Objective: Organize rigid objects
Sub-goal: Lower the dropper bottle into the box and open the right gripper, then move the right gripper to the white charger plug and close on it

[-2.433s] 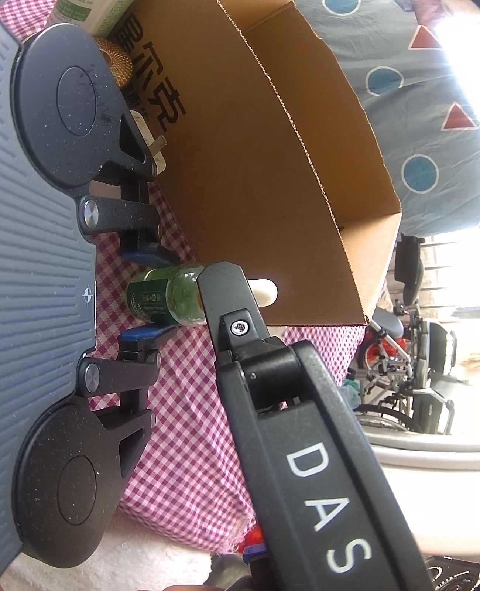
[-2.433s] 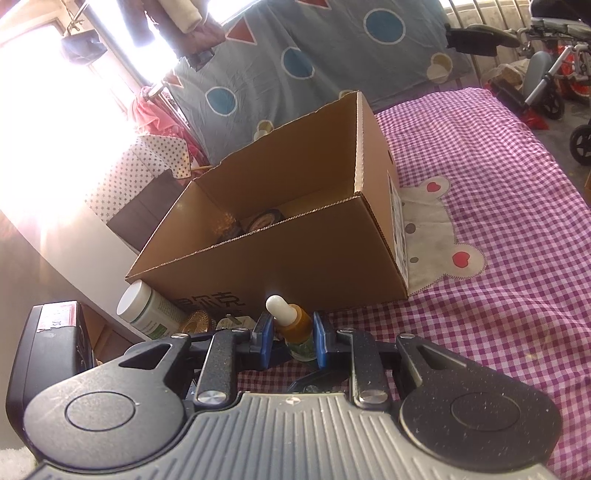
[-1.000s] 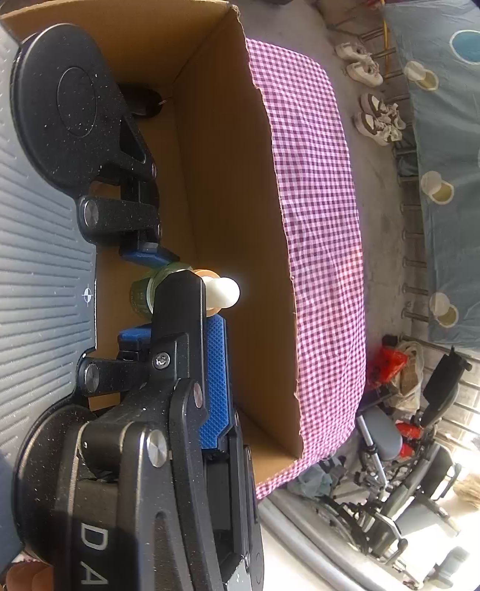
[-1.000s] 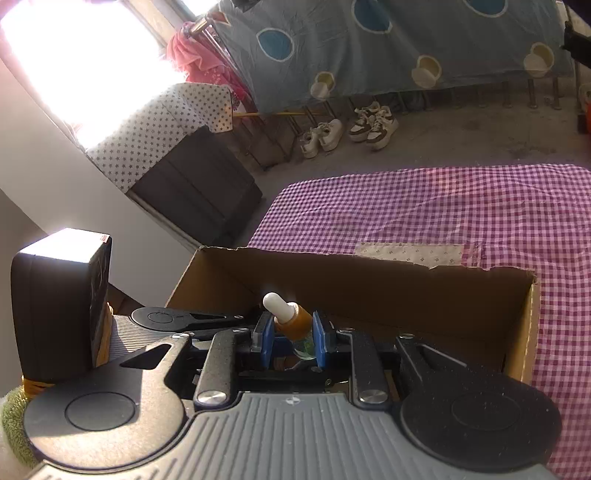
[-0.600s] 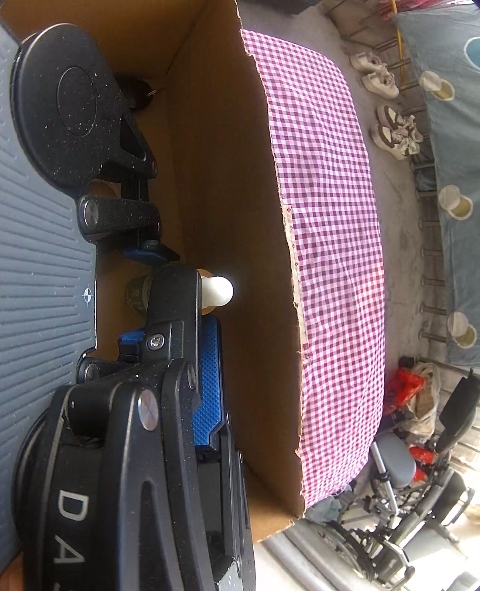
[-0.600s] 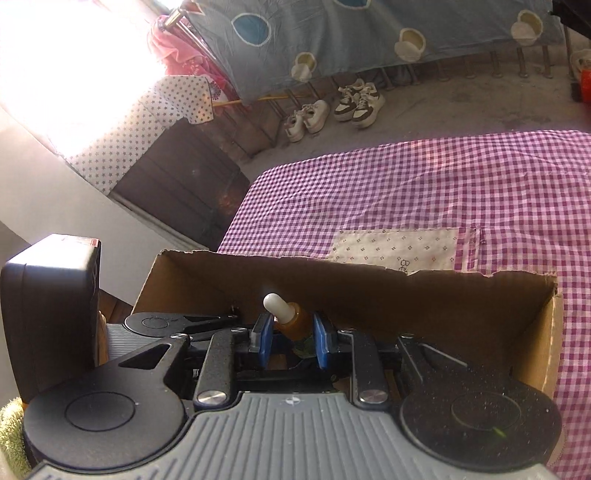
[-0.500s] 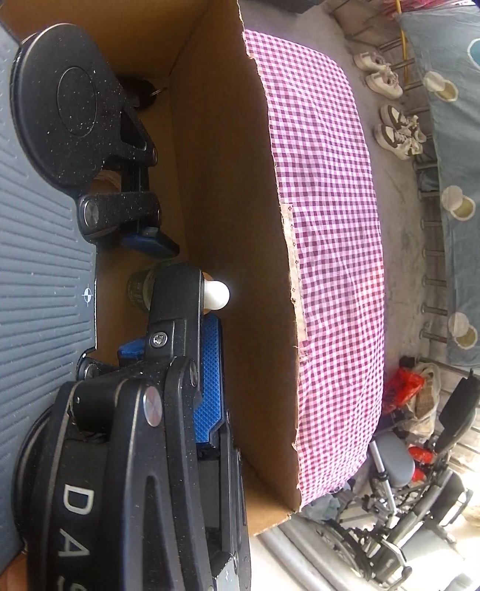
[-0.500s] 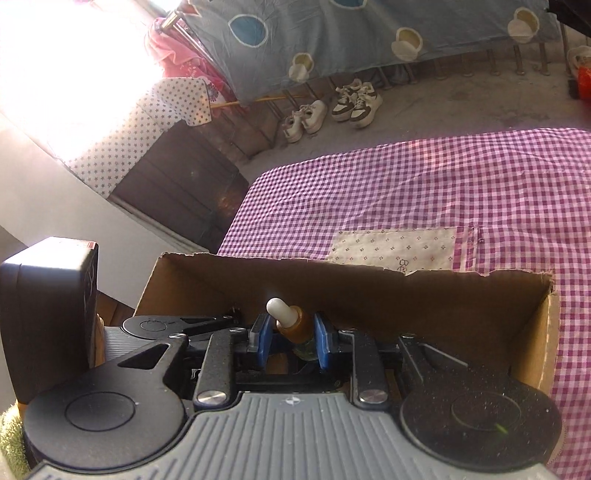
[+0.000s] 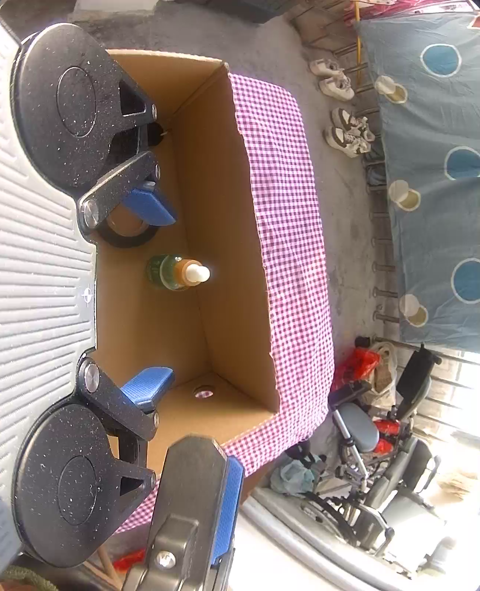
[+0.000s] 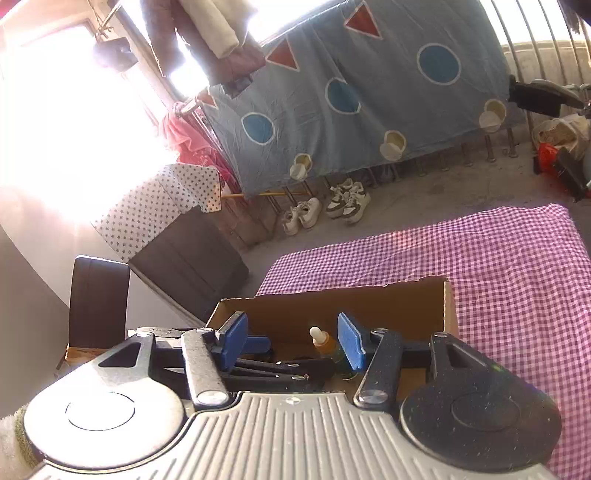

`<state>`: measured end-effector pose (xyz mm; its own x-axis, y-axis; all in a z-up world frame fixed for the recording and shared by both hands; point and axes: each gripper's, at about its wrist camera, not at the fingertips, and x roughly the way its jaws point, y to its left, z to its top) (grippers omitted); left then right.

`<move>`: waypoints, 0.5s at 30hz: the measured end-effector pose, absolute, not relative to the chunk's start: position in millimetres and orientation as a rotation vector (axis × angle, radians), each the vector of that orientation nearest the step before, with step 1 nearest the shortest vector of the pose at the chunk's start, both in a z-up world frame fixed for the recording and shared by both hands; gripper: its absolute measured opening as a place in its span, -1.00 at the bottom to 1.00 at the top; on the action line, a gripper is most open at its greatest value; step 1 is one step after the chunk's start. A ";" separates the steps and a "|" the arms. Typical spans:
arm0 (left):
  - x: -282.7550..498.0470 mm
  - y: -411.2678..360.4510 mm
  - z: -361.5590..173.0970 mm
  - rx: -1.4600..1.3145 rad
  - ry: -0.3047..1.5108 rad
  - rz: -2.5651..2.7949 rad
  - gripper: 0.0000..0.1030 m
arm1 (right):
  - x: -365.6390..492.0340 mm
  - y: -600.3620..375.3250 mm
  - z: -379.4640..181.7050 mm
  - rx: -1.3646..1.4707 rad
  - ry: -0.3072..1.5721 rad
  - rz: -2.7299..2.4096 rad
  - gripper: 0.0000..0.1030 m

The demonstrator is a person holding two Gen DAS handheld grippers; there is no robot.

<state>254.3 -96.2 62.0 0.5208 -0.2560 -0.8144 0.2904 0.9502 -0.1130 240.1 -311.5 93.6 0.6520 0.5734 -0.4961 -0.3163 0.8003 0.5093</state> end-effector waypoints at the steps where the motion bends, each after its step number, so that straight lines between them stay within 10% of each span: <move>1: 248.4 -95.0 66.9 0.042 0.958 -0.334 0.65 | 227.5 -316.7 97.3 0.410 0.672 0.515 0.12; 15: 119.6 -67.4 83.0 0.055 0.795 -0.411 0.88 | 76.5 -353.1 78.1 0.582 0.587 0.477 0.18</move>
